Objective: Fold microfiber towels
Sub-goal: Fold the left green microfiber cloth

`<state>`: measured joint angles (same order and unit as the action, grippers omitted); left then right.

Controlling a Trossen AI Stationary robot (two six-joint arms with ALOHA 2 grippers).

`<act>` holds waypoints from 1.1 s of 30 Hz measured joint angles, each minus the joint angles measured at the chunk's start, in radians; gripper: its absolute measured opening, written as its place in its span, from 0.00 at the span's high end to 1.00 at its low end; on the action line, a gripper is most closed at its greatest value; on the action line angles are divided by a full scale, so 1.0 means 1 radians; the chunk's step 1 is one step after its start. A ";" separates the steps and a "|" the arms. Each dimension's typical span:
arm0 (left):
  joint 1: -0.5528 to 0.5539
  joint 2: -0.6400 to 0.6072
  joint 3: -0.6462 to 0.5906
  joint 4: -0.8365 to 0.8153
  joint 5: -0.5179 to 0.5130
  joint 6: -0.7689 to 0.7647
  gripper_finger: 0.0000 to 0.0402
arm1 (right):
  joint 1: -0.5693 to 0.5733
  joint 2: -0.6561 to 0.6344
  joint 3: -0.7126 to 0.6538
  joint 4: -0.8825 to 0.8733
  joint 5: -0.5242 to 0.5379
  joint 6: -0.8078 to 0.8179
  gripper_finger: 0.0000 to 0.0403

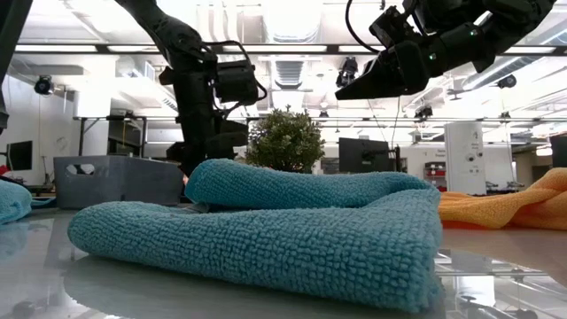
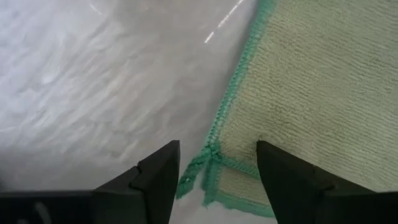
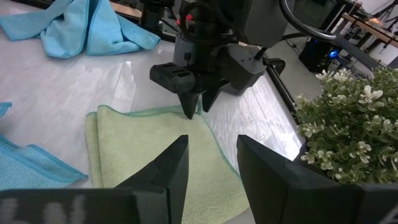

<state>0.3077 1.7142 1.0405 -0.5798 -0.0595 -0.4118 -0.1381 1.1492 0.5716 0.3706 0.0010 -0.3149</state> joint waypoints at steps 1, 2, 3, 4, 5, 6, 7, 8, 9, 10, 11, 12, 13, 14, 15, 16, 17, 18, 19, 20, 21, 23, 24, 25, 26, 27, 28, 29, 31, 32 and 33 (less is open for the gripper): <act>0.000 0.000 0.000 0.000 0.001 0.000 0.53 | 0.000 0.000 0.000 0.000 0.000 0.000 0.68; -0.001 0.000 -0.001 0.000 0.002 0.000 0.55 | 0.000 0.000 0.000 0.000 0.000 0.000 0.68; -0.002 0.000 -0.001 0.000 0.002 0.001 0.57 | 0.000 0.000 0.000 0.000 0.000 0.000 0.68; -0.002 0.000 -0.001 0.000 0.002 0.001 0.59 | 0.000 0.000 0.000 0.000 0.000 0.000 0.68; -0.002 0.000 -0.001 0.000 0.002 0.001 0.61 | 0.000 0.000 0.000 0.000 0.000 0.000 0.68; -0.002 0.000 -0.001 0.000 0.002 0.001 0.64 | 0.000 0.000 0.000 0.000 0.000 0.000 0.68; -0.002 0.000 -0.001 0.000 0.002 0.001 0.67 | 0.000 0.000 0.000 0.000 0.000 0.000 0.68; -0.002 0.000 -0.001 0.000 0.003 0.001 0.69 | 0.000 0.000 0.000 0.000 0.000 0.000 0.68; -0.002 0.000 -0.001 0.000 0.003 0.001 0.72 | 0.000 0.000 0.000 0.001 0.000 0.000 0.68; -0.002 0.000 -0.001 0.000 0.003 0.001 0.75 | 0.000 0.000 0.000 0.000 0.000 0.000 0.68; -0.002 0.000 -0.001 -0.002 0.003 0.001 0.78 | 0.000 0.000 0.000 0.000 0.000 0.000 0.68; -0.002 0.000 0.001 -0.007 0.004 0.001 0.82 | 0.000 0.000 0.000 0.001 0.000 0.000 0.68; -0.003 0.000 0.004 -0.007 0.010 0.001 0.85 | 0.000 0.000 0.000 0.001 0.000 -0.001 0.68; -0.004 0.000 0.009 -0.005 0.020 0.001 0.89 | 0.000 0.000 0.000 0.001 0.000 -0.001 0.68; -0.005 0.000 0.013 -0.004 0.027 0.001 0.92 | 0.000 0.000 0.000 0.001 0.000 -0.002 0.68; -0.008 0.000 0.018 -0.005 0.028 0.001 0.96 | 0.000 0.000 0.000 0.001 0.000 -0.003 0.68; -0.011 0.000 0.022 -0.005 0.029 0.001 0.98 | 0.000 0.000 0.000 0.001 0.000 -0.003 0.68; -0.015 -0.003 0.026 -0.006 0.029 0.001 0.99 | 0.000 0.000 0.000 0.001 0.000 -0.003 0.68; -0.019 -0.006 0.032 -0.008 0.029 0.001 0.99 | 0.000 0.000 0.000 0.001 0.000 -0.003 0.68; -0.024 -0.012 0.041 -0.016 0.029 0.001 0.99 | 0.000 0.000 0.000 0.001 0.000 -0.003 0.68; -0.029 -0.020 0.052 -0.030 0.029 0.001 1.00 | 0.000 0.000 0.000 0.001 0.000 -0.003 0.68; -0.042 -0.033 0.077 -0.083 0.030 0.000 1.00 | 0.000 0.000 0.000 0.001 0.000 -0.003 0.68; -0.048 -0.041 0.089 -0.110 0.029 0.000 1.00 | 0.000 0.000 0.000 0.001 0.000 -0.003 0.68; -0.055 -0.047 0.097 -0.139 0.025 -0.003 1.00 | 0.000 0.000 0.000 0.001 0.000 -0.003 0.68; -0.062 -0.054 0.103 -0.168 0.017 -0.014 1.00 | 0.000 0.000 0.000 0.001 0.000 -0.003 0.68; -0.069 -0.062 0.110 -0.193 0.007 -0.029 1.00 | 0.000 0.000 0.000 0.001 0.000 -0.003 0.68; -0.074 -0.068 0.116 -0.217 -0.006 -0.043 1.00 | 0.000 0.000 0.000 0.001 0.000 -0.003 0.68; -0.080 -0.073 0.121 -0.244 -0.013 -0.053 1.00 | 0.000 0.000 0.000 0.001 0.000 -0.003 0.68; -0.090 -0.079 0.122 -0.291 -0.037 -0.060 1.00 | 0.000 0.000 0.000 0.001 0.000 -0.003 0.68; -0.093 -0.079 0.122 -0.292 -0.049 -0.061 1.00 | 0.000 0.000 0.000 0.002 0.000 -0.002 0.68; -0.094 -0.079 0.121 -0.291 -0.053 -0.061 1.00 | 0.000 0.000 0.000 0.002 0.000 -0.003 0.68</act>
<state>0.2138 1.6352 1.1619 -0.8707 -0.1127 -0.4729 -0.1379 1.1488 0.5716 0.3722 0.0013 -0.3176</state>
